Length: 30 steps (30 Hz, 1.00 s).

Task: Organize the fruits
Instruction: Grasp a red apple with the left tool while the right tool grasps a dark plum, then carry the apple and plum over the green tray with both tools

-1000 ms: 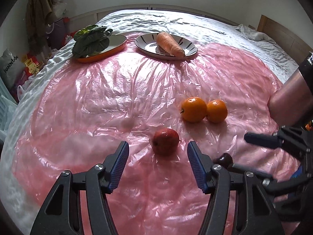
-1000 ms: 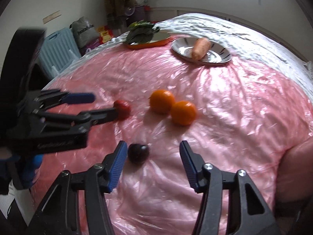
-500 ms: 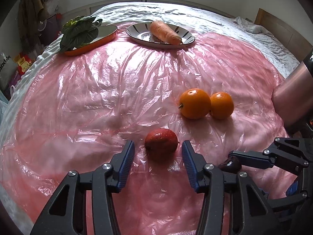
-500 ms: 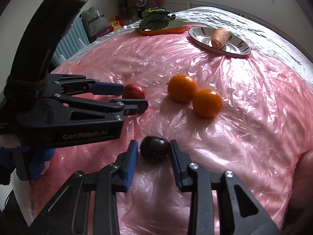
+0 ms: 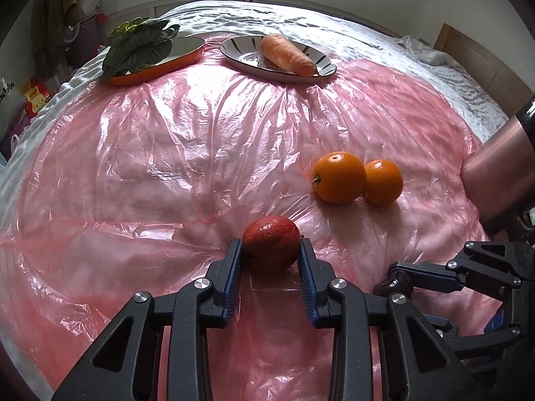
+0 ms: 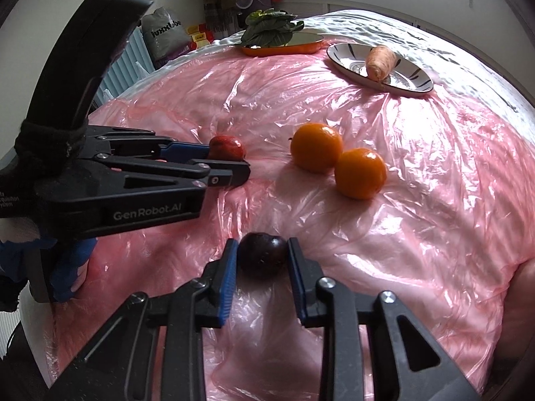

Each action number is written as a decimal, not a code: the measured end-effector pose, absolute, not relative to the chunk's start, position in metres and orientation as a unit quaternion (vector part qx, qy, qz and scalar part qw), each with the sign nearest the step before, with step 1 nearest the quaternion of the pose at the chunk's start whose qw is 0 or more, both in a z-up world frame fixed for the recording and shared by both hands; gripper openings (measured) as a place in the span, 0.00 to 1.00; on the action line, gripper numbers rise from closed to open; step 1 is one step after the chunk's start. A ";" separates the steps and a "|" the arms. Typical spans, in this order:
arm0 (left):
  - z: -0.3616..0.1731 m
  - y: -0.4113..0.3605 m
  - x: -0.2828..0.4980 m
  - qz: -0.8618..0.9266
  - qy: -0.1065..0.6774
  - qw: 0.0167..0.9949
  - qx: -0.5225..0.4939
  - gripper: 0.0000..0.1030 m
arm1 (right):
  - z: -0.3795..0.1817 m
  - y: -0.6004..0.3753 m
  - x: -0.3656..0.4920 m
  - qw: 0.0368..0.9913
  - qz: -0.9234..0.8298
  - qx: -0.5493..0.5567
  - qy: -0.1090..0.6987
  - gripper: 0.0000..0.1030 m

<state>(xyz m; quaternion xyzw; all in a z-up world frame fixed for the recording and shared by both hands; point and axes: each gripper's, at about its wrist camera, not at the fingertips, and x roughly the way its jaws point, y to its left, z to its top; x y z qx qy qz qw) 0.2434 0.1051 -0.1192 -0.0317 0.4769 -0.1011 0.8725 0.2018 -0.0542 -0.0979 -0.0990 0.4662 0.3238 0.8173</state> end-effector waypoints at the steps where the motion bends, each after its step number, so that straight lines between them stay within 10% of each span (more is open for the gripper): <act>1: -0.118 0.107 0.242 -0.102 0.476 0.873 -0.037 0.27 | -0.096 -0.055 0.201 0.818 0.323 -0.097 0.466 0.55; 30: -0.043 0.116 0.111 -0.121 0.438 0.889 -0.054 0.28 | -0.037 -0.091 0.104 0.844 0.274 -0.044 0.460 0.55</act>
